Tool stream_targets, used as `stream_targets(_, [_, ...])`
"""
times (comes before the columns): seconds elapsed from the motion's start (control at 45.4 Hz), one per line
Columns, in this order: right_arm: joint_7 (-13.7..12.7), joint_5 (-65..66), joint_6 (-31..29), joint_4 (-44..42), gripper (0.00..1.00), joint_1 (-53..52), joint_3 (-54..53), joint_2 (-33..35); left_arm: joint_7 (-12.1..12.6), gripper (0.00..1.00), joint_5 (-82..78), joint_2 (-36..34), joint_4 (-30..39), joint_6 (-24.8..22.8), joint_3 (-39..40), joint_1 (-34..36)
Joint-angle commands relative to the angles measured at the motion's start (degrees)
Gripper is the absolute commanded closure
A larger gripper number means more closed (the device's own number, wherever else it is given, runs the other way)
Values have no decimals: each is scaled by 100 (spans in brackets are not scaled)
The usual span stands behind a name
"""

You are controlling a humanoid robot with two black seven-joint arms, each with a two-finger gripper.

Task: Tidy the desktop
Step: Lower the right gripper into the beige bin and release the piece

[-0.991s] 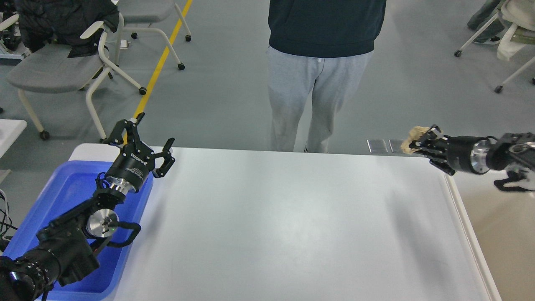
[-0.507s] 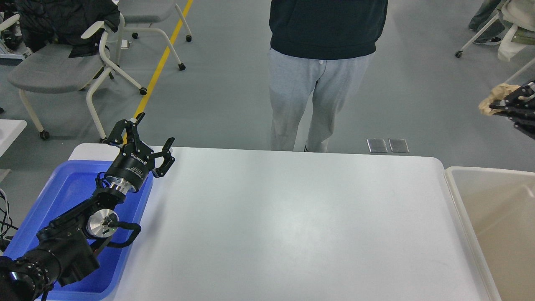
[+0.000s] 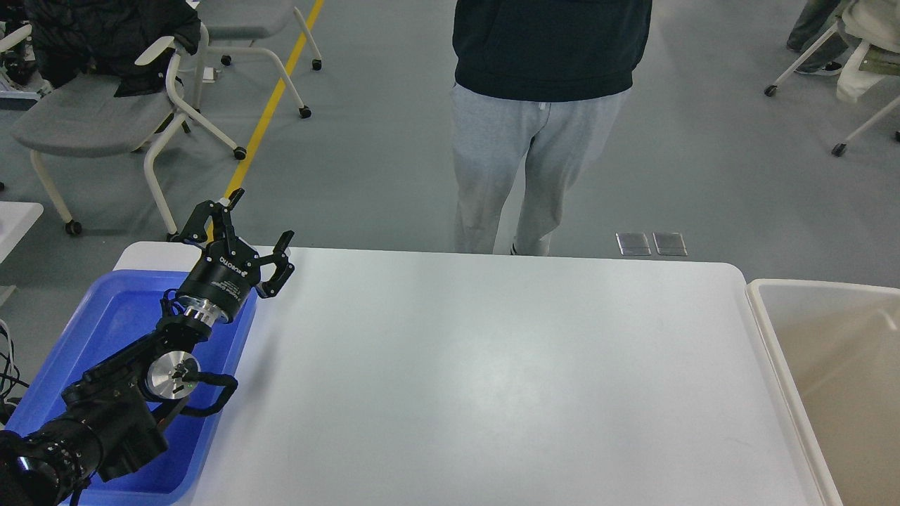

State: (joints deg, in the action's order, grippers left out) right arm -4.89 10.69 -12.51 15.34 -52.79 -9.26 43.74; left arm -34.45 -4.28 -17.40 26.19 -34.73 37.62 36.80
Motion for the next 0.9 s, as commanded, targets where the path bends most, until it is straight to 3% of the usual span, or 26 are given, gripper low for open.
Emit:
stream_targets(0.0, [-64,-726,477,-1428,100,770,-14,-1086,0,0,-3,0,0,1,0,-7])
stream_targets(0.441, [-100,-814,530,-2747,100,1289,-602,-2256,0,0,6,0,0,19,0,-7])
stream_targets(0.881, [-91,-876,522,-2774,100,1570,-779,-2388,0,0,6,0,0,27,0,-7])
